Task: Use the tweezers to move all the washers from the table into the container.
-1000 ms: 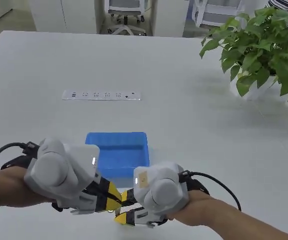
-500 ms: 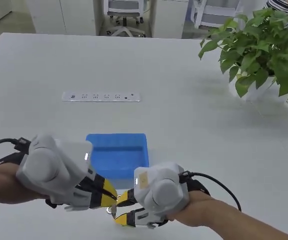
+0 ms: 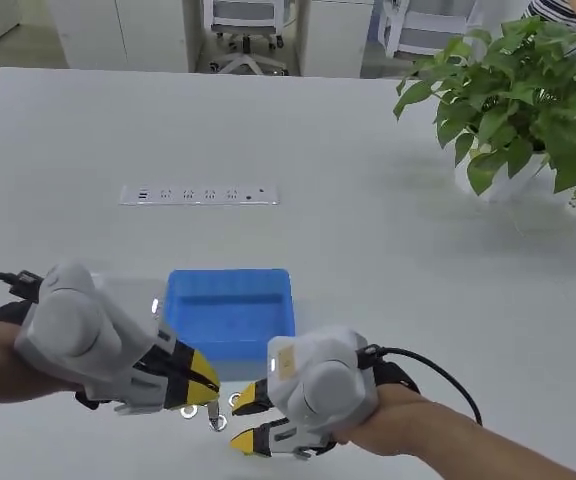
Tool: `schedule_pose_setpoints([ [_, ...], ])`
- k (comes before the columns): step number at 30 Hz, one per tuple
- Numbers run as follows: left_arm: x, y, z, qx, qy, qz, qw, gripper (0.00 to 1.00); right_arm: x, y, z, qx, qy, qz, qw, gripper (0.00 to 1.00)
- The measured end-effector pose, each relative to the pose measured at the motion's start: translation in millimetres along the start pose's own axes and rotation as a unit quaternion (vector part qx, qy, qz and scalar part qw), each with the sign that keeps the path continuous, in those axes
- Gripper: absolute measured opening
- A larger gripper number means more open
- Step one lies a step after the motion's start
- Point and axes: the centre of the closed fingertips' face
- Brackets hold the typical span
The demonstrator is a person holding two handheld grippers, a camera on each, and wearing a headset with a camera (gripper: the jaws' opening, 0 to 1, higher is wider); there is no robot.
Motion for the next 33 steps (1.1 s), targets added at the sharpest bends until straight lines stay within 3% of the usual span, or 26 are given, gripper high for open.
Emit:
schedule_pose_setpoints([
  [14, 2.0, 3.6, -2.8, 0.003, 0.001, -0.008, 1.0, 0.05, -1.9, 3.0, -3.8, -0.003, 0.001, 0.002, 1.0, 0.2],
  [15, 1.5, 4.0, -0.3, 0.01, 0.0, -0.007, 0.9999, 0.05, -1.9, 3.0, -3.7, -0.003, 0.001, 0.002, 1.0, 0.2],
  [33, 4.0, 3.3, -0.9, 0.011, -0.006, -0.015, 0.9998, 0.05, 8.5, 11.2, 9.3, 0.012, 0.003, -0.012, 0.9998, 0.19],
])
Point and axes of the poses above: the centre of the closed fingertips' face, and the gripper's own axes: y roughly forward along the fingers, x roughly to its right, z roughly out of its top, and after that the axes turned 10 degrees about y, right-handed
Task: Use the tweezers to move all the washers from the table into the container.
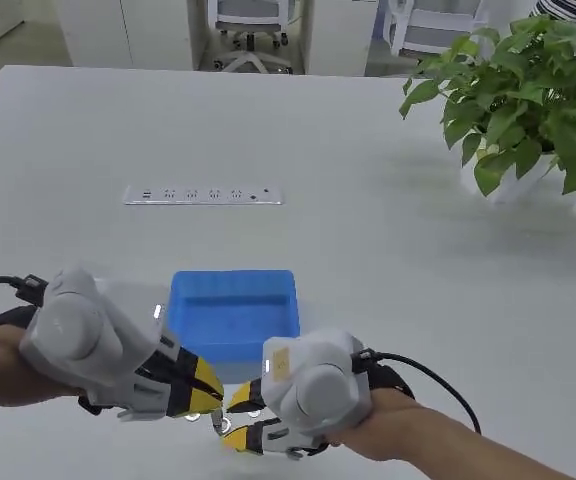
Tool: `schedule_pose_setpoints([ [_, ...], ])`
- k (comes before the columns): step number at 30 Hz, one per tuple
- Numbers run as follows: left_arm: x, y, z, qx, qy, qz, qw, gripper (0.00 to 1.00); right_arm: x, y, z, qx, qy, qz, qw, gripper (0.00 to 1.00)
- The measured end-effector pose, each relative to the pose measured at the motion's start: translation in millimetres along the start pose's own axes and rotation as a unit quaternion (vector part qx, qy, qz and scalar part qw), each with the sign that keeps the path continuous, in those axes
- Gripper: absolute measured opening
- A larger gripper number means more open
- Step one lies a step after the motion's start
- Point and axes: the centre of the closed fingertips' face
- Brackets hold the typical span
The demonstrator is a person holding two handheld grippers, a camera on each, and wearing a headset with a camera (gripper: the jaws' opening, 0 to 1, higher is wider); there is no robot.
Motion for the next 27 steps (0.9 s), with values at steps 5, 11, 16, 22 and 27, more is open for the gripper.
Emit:
schedule_pose_setpoints([
  [5, 0.6, -1.0, 0.6, -0.002, -0.003, 0.001, 1.0, 0.05, 2.9, 5.6, 3.9, 0.005, 0.007, -0.006, 0.9999, 0.17],
  [11, 0.1, -0.8, 1.5, -0.001, -0.004, 0.002, 1.0, 0.05, 1.7, 11.4, 5.7, 0.005, 0.014, -0.002, 0.9999, 0.14],
  [16, -1.1, -1.0, 1.3, -0.001, -0.006, 0.003, 1.0, 0.05, 1.9, 13.2, 4.6, 0.001, 0.014, -0.002, 0.9999, 0.12],
  [22, -0.9, 0.2, 1.8, 0.002, -0.005, 0.001, 1.0, 0.05, 1.5, 14.6, -1.0, -0.021, -0.002, -0.004, 0.9998, 0.12],
  [27, -2.0, -0.8, -1.1, 0.001, -0.007, 0.002, 1.0, 0.05, 2.4, 14.5, -0.7, -0.016, 0.014, -0.005, 0.9998, 0.11],
])
Point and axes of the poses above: the centre of the closed fingertips' face, and the gripper's own axes: y roughly forward along the fingers, x roughly to its right, z roughly out of its top, and after that the axes turned 10 degrees about y, right-handed
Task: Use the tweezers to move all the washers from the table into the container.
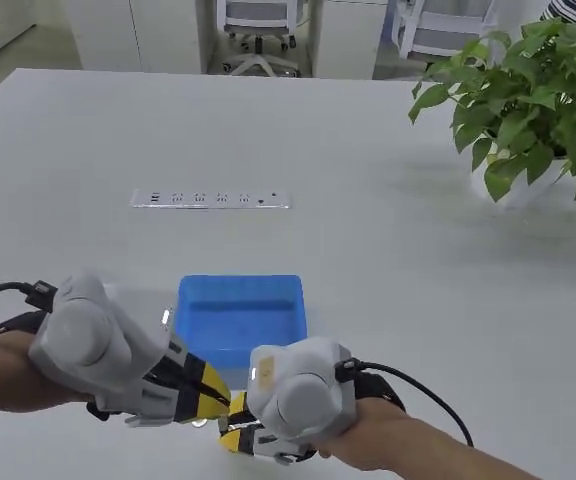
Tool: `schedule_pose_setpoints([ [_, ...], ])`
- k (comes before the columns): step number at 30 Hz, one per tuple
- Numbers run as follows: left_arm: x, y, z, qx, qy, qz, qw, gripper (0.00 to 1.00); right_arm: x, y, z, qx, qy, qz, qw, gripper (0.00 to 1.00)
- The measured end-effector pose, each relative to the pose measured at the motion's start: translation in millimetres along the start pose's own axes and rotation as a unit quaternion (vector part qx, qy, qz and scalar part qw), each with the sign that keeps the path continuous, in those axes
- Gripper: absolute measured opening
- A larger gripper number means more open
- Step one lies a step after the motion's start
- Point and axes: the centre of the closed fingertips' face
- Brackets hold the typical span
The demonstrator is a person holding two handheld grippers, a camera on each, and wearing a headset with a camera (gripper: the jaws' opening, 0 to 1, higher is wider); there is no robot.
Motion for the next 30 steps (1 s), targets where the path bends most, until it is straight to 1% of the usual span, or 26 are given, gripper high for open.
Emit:
schedule_pose_setpoints([
  [2, 0.0, -0.3, -0.5, -0.001, 0.0, 0.0, 1.0, 0.05, -0.4, -0.2, 0.7, 0.001, 0.001, -0.001, 1.0, 0.12],
  [8, -1.0, -1.6, -1.8, -0.003, -0.002, 0.004, 1.0, 0.05, 1.5, 1.8, 2.5, 0.008, 0.019, -0.003, 0.9998, 0.12],
  [15, -1.2, -1.2, -1.2, -0.004, -0.003, 0.004, 1.0, 0.05, 1.4, 4.5, 3.9, 0.01, 0.027, -0.002, 0.9996, 0.11],
  [30, -2.7, -0.4, -0.9, -0.008, -0.005, 0.012, 0.9999, 0.06, 2.3, 3.5, 3.6, 0.012, 0.029, -0.008, 0.9995, 0.08],
])
Point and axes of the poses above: the centre of the closed fingertips' face, and the gripper's own axes: y roughly forward along the fingers, x roughly to its right, z roughly out of its top, and after that the axes turned 10 degrees about y, right-handed
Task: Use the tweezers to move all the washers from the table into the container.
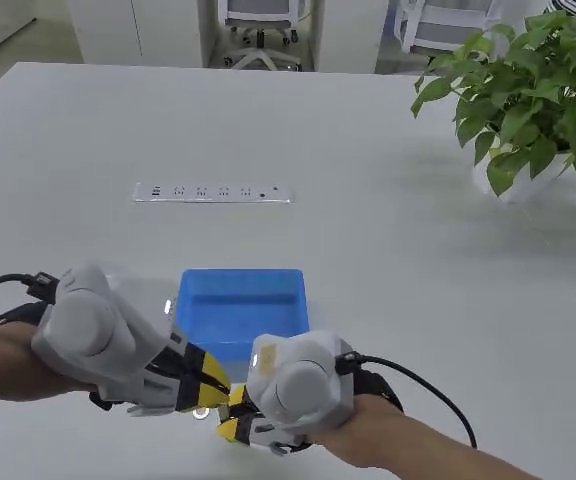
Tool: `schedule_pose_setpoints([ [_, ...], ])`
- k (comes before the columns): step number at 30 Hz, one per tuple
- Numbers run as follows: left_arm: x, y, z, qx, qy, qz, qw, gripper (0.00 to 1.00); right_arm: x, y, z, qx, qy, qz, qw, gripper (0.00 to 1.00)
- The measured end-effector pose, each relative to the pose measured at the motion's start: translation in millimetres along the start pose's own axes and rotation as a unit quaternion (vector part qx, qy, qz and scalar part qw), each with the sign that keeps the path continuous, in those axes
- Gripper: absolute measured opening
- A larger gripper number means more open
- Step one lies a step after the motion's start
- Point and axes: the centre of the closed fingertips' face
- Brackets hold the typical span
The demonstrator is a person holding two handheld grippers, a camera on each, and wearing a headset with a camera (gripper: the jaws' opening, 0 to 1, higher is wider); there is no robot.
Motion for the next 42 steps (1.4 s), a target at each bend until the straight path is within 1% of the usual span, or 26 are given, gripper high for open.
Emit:
schedule_pose_setpoints([
  [3, 0.0, -0.7, -2.1, -0.005, 0.0, 0.003, 1.0, 0.07, 0.0, -0.1, 0.0, 0.001, 0.001, 0.001, 1.0, 0.08],
  [8, -4.1, -4.3, -5.9, -0.007, -0.006, 0.017, 0.9998, 0.15, -0.4, -0.9, -0.7, 0.001, 0.0, 0.002, 1.0, 0.09],
  [11, -4.7, -6.8, -7.3, -0.007, -0.011, 0.021, 0.9997, 0.21, -1.4, -1.8, -1.5, -0.001, -0.004, 0.003, 1.0, 0.09],
  [14, -5.1, -8.8, -7.5, -0.005, -0.02, 0.027, 0.9994, 0.25, -1.6, -3.4, -0.5, 0.0, -0.006, 0.004, 1.0, 0.09],
  [15, -4.8, -9.7, -7.6, -0.002, -0.028, 0.027, 0.9992, 0.28, -1.4, -4.0, 0.3, 0.002, -0.006, 0.003, 1.0, 0.09],
  [21, -2.7, -13.4, -9.1, 0.011, -0.056, 0.036, 0.9977, 0.4, -2.1, -9.4, 6.2, 0.005, -0.013, 0.003, 0.9999, 0.09],
  [24, -1.6, -16.7, -13.1, 0.017, -0.083, 0.04, 0.9956, 0.45, -2.5, -13.2, 10.2, 0.004, -0.022, 0.007, 0.9997, 0.09],
  [27, -2.4, -19.7, -16.4, 0.02, -0.097, 0.049, 0.9939, 0.49, -1.3, -17.5, 15.3, 0.006, -0.028, 0.007, 0.9996, 0.09],
  [30, -3.6, -22.9, -16.2, 0.033, -0.116, 0.061, 0.9909, 0.53, 0.7, -22.3, 22.3, 0.01, -0.034, 0.006, 0.9993, 0.09],
  [32, -5.8, -25.5, -14.5, 0.047, -0.133, 0.073, 0.9873, 0.57, 2.4, -25.8, 27.7, 0.011, -0.039, 0.005, 0.9991, 0.09],
  [33, -7.4, -27.0, -14.5, 0.054, -0.143, 0.081, 0.9849, 0.59, 4.1, -28.0, 29.7, 0.009, -0.046, 0.004, 0.9989, 0.09],
  [35, -8.6, -29.0, -15.5, 0.059, -0.147, 0.088, 0.9834, 0.62, 6.0, -31.6, 33.2, 0.01, -0.05, 0.002, 0.9987, 0.09],
  [37, -9.8, -30.4, -15.8, 0.066, -0.153, 0.099, 0.981, 0.63, 9.8, -35.9, 38.2, 0.014, -0.05, 0.0, 0.9986, 0.09],
  [42, -12.8, -33.1, -17.5, 0.075, -0.165, 0.123, 0.9758, 0.7, 18.9, -44.9, 51.4, 0.024, -0.055, -0.006, 0.9982, 0.09],
])
Point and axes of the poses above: the centre of the closed fingertips' face, and the gripper's own axes: y roughly forward along the fingers, x roughly to its right, z roughly out of its top, and after that the axes turned 10 degrees about y, right-handed
